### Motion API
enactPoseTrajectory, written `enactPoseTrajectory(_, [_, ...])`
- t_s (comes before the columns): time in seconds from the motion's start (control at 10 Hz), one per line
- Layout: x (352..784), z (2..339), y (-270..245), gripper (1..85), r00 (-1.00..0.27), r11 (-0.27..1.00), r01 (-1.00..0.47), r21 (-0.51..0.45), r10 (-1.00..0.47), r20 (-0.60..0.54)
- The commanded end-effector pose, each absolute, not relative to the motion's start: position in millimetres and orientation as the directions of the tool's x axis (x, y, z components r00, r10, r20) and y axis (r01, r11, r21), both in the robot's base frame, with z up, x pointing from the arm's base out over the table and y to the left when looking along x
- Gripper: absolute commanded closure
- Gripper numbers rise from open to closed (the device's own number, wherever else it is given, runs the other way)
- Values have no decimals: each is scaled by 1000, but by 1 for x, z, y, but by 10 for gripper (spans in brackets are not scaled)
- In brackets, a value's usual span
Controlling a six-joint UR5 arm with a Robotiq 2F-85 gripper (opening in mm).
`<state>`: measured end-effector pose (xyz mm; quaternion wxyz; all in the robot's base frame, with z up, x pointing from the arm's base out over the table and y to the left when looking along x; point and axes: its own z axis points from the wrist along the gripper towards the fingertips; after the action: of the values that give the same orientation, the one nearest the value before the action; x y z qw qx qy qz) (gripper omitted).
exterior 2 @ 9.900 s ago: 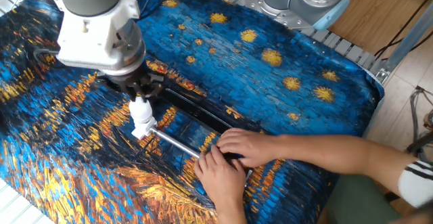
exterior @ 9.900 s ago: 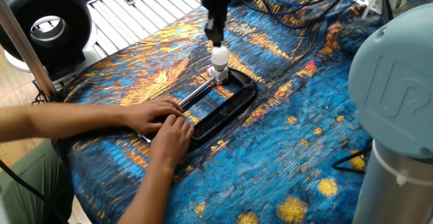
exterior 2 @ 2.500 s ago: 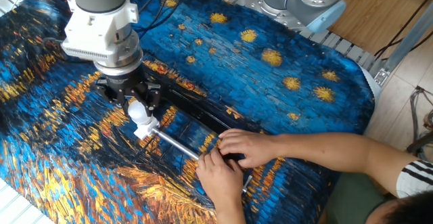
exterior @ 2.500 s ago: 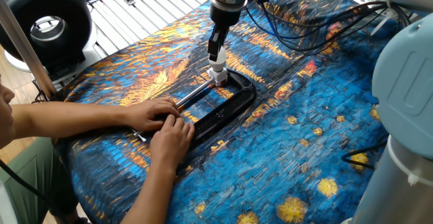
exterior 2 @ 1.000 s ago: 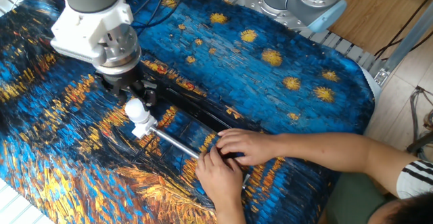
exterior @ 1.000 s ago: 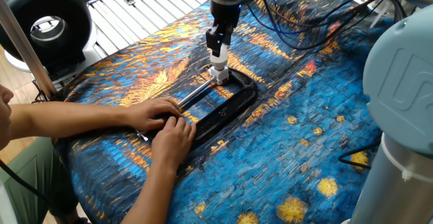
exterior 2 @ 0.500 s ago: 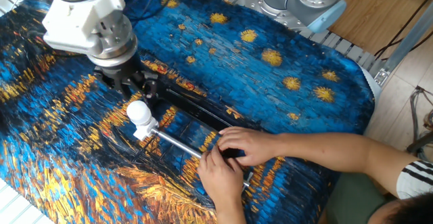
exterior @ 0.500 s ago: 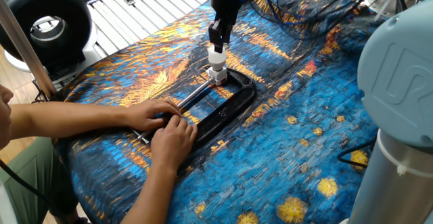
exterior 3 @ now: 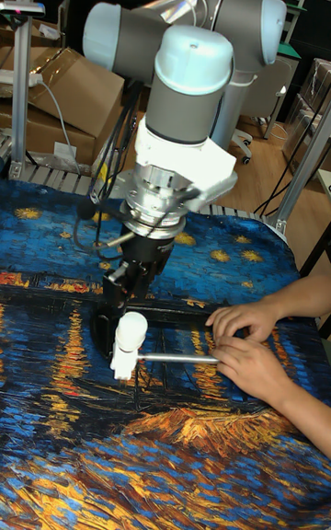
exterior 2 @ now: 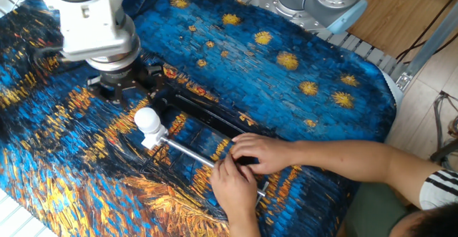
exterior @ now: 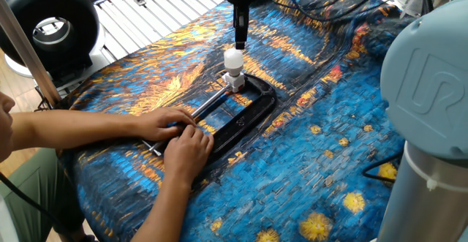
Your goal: Install the light bulb by rotating it
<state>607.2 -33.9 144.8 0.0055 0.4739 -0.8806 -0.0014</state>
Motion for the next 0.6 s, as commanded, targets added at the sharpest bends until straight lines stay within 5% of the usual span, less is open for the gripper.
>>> enactPoseTrajectory(0.0, [613, 145, -30, 327, -355, 355, -935, -6, -935, 1])
enactPoseTrajectory(0.5, [611, 135, -17, 283, -187, 187, -982, -6, -982, -29])
